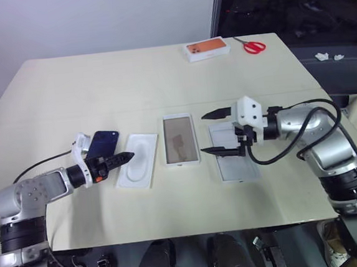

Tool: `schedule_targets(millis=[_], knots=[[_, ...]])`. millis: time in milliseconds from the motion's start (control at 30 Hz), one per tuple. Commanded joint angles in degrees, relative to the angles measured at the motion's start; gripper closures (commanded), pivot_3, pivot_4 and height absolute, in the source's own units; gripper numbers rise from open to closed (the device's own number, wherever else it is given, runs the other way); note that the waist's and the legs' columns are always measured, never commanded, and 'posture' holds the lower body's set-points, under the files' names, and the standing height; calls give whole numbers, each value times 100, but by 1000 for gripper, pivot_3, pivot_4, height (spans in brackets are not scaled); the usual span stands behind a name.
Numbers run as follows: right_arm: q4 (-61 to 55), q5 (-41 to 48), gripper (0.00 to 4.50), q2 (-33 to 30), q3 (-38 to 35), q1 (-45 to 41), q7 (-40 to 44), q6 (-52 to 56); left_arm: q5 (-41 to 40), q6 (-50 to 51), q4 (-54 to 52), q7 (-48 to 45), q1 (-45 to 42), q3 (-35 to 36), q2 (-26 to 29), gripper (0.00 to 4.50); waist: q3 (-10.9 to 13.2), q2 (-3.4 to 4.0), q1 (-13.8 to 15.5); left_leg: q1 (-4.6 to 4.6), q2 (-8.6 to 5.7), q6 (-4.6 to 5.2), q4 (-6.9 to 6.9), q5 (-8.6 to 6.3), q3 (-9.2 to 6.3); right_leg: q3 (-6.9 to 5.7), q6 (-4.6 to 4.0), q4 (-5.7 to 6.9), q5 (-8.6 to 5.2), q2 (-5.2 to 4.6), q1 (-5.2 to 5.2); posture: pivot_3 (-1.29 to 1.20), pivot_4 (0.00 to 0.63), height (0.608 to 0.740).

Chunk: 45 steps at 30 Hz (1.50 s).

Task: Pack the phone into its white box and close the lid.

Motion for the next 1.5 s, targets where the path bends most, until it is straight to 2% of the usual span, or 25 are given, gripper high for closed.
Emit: schedule_targets(millis=[33, 467, 567, 800, 1233, 1500], knots=[[-23, -33, 2, 29, -79, -98, -32, -159, 211, 56, 137, 163, -25, -144, 19, 61, 0, 0, -1, 0, 0, 0, 0, 0, 0, 0, 0, 0, 0, 0, 0, 0, 150, 740], [-56, -75, 2, 150, -108, -69, -167, -240, 235, 474, 375, 363, -390, -354, -432, 61, -4, 4, 50, 5, -7, -4, 4, 3, -2, -1, 0, 12, 0, -3, 4, 0, 150, 740], [-103, -66, 0, 134, -118, -40, -196, -224, 213, 531, 399, 427, -374, -311, -521, 881, -4, 4, 56, 5, -7, -4, 4, 3, -2, 0, 0, 12, 0, -3, 4, 0, 150, 740], [-145, -54, 0, 117, -123, -17, -234, -215, 299, 550, 436, 518, -317, -210, -575, 4424, -6, 7, 54, 4, -8, -4, 4, 3, -2, 0, 0, 11, 0, -3, 3, 0, 150, 740], [-103, -75, 0, 147, -100, -36, -273, -244, 41, 875, 430, 740, -282, 467, -583, 4471, -8, 10, -19, 7, -5, -6, -1, 4, -3, 2, 0, 16, 0, 0, -1, 0, 150, 740], [-269, -62, 0, 390, 146, 82, -331, -175, -508, 1781, 785, 900, -691, 1649, -211, 4471, 0, -4, -19, 4, -4, -8, -1, 5, -4, 2, 0, 18, -1, 3, -8, 0, 150, 740]])
